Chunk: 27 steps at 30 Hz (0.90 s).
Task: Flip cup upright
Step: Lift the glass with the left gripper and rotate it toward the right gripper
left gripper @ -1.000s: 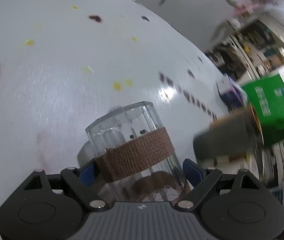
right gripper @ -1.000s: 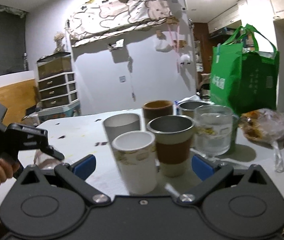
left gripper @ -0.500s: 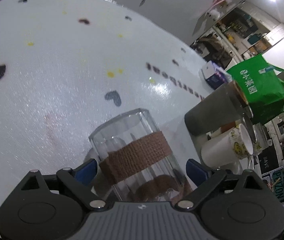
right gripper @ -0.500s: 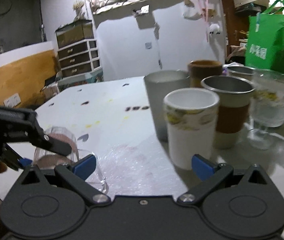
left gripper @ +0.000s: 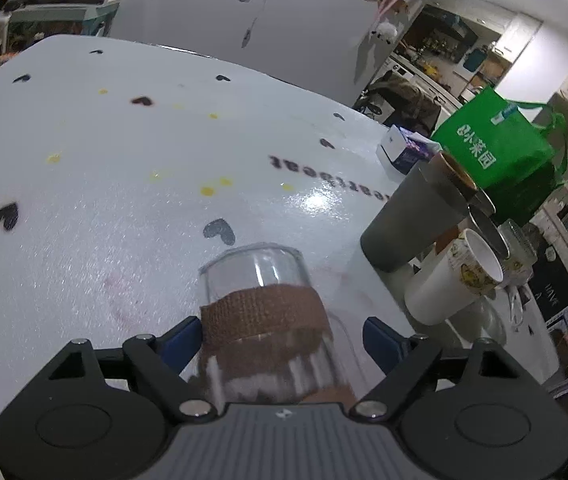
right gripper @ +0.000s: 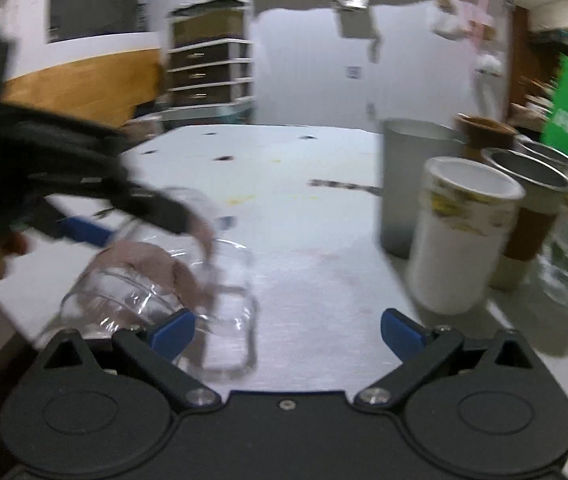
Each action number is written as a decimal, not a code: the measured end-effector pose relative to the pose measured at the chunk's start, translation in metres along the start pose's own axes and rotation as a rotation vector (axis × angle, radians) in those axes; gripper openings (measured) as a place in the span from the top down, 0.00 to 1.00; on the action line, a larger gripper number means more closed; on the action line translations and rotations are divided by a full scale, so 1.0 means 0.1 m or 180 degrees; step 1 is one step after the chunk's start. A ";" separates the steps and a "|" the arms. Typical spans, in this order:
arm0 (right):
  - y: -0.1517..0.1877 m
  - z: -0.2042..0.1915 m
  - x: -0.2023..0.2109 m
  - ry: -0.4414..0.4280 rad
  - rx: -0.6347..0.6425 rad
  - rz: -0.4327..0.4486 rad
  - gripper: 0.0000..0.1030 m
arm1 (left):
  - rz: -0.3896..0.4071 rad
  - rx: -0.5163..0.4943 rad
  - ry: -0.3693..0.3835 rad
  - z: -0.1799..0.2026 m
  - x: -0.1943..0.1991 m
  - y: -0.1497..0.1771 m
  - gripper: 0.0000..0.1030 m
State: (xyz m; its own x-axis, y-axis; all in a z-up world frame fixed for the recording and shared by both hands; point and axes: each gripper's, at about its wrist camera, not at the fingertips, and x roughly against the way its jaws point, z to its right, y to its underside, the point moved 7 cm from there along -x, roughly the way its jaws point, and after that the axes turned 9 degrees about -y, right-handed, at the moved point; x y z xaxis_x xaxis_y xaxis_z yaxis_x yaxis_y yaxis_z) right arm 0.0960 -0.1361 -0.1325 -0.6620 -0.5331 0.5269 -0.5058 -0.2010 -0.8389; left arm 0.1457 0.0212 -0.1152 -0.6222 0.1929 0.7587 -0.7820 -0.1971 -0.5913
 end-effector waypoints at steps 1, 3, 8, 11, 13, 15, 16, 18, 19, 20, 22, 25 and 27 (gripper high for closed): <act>-0.01 -0.04 -0.01 -0.0041 0.0043 -0.0002 0.02 | 0.0003 -0.0026 -0.0021 0.01 -0.01 -0.01 0.16; -0.02 -0.13 -0.04 -0.0161 0.0083 -0.0014 0.02 | 0.0017 -0.0123 -0.0061 0.03 -0.03 -0.02 0.16; -0.03 -0.31 -0.13 -0.0505 0.0046 -0.0084 0.02 | 0.0041 -0.0375 -0.0049 0.12 -0.05 -0.04 0.16; 0.01 -0.43 -0.20 -0.0655 0.0057 -0.0142 0.02 | 0.0021 -0.0478 0.0103 0.23 -0.04 -0.04 0.16; 0.02 -0.48 -0.23 -0.0682 0.0081 -0.0166 0.02 | 0.0020 -0.0505 0.0143 0.27 -0.02 -0.03 0.15; 0.03 -0.47 -0.21 -0.0671 0.0087 -0.0173 0.02 | 0.0048 -0.0512 0.0135 0.25 0.01 -0.03 0.14; 0.04 -0.45 -0.19 -0.0654 0.0075 -0.0154 0.02 | 0.0065 -0.0492 0.0109 0.22 0.04 -0.03 0.14; 0.04 -0.39 -0.11 -0.0615 0.0042 -0.0097 0.02 | 0.0157 -0.0438 0.0039 0.12 0.14 -0.03 0.14; 0.01 -0.35 -0.09 -0.0596 0.0028 -0.0068 0.02 | 0.0235 -0.0419 -0.0001 0.06 0.22 -0.02 0.14; 0.00 -0.31 -0.05 -0.0572 0.0017 -0.0025 0.02 | 0.0328 -0.0413 -0.0052 0.00 0.31 -0.01 0.14; -0.08 -0.22 0.03 -0.0518 0.0002 0.0075 0.02 | 0.0481 -0.0439 -0.0152 -0.11 0.47 0.04 0.14; -0.26 -0.06 0.07 -0.0399 -0.0111 0.0185 0.02 | 0.0651 -0.0551 -0.0347 -0.27 0.68 0.17 0.11; -0.41 0.05 0.01 -0.0357 -0.0239 0.0222 0.02 | 0.0697 -0.0667 -0.0472 -0.35 0.78 0.30 0.11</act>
State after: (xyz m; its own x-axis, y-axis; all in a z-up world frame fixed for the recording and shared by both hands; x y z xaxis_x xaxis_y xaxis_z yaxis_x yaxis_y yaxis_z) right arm 0.1187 -0.1321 -0.0977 -0.6331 -0.6329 0.4456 -0.5035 -0.1005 -0.8581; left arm 0.0723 0.0636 -0.0833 -0.7765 0.0228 0.6298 -0.6301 -0.0136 -0.7764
